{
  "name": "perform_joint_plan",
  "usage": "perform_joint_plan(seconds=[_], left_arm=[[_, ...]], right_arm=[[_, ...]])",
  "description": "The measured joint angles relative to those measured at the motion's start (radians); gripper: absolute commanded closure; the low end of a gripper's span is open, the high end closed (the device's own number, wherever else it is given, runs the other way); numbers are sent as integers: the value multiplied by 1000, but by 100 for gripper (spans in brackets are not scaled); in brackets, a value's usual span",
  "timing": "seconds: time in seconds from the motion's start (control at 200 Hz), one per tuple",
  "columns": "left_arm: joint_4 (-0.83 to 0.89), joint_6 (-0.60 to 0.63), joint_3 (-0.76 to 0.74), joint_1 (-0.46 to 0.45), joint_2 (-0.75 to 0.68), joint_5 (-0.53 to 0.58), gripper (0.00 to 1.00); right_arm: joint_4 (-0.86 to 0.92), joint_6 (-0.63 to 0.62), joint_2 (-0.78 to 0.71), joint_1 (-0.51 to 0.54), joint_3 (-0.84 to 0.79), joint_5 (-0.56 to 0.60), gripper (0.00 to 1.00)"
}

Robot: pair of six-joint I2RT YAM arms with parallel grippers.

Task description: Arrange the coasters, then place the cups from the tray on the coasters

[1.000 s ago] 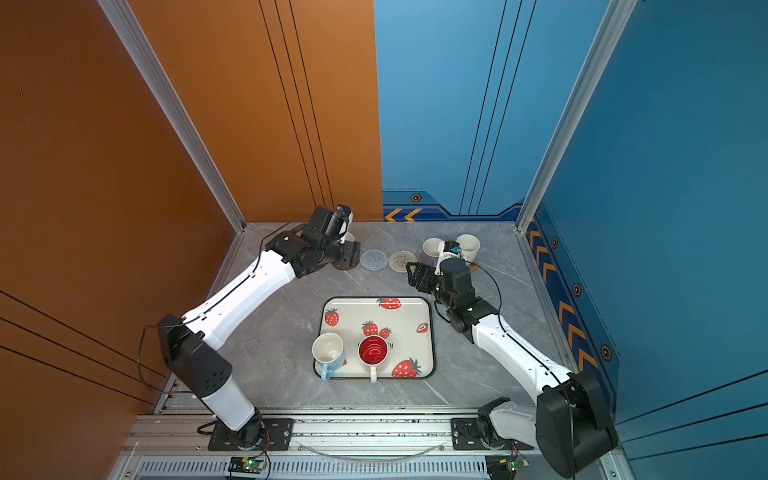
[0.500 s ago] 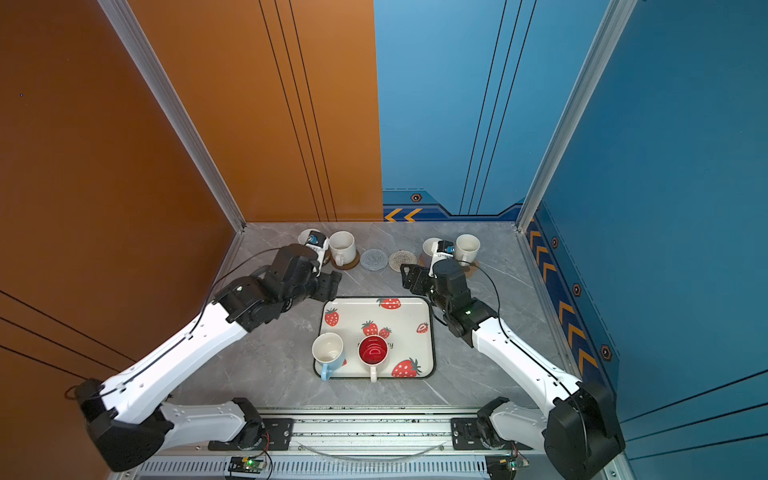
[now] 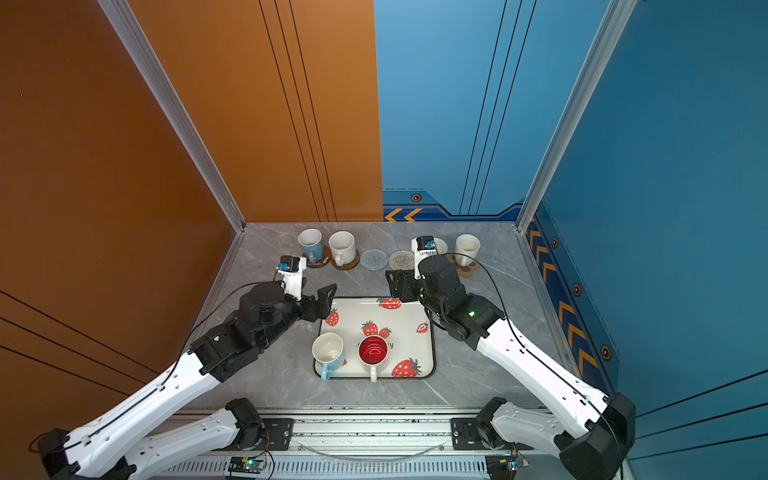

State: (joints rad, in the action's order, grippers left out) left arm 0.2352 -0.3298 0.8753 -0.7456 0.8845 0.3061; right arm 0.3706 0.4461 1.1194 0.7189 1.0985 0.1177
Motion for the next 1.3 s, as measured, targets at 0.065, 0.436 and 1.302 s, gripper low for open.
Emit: perform_joint_plan(seconds=[0.065,0.436,1.302], left_arm=[[-18,3,-3,-1,-7,0,8],[-60,26,-42,-1,-11,5,6],[-97,38,-91,-1,-37,0,2]], right_arm=[[48,-6,-11,30,10,11,21],[287,-8,-13,224,-3,73,21],[325,279,194,583,-198,199,22]])
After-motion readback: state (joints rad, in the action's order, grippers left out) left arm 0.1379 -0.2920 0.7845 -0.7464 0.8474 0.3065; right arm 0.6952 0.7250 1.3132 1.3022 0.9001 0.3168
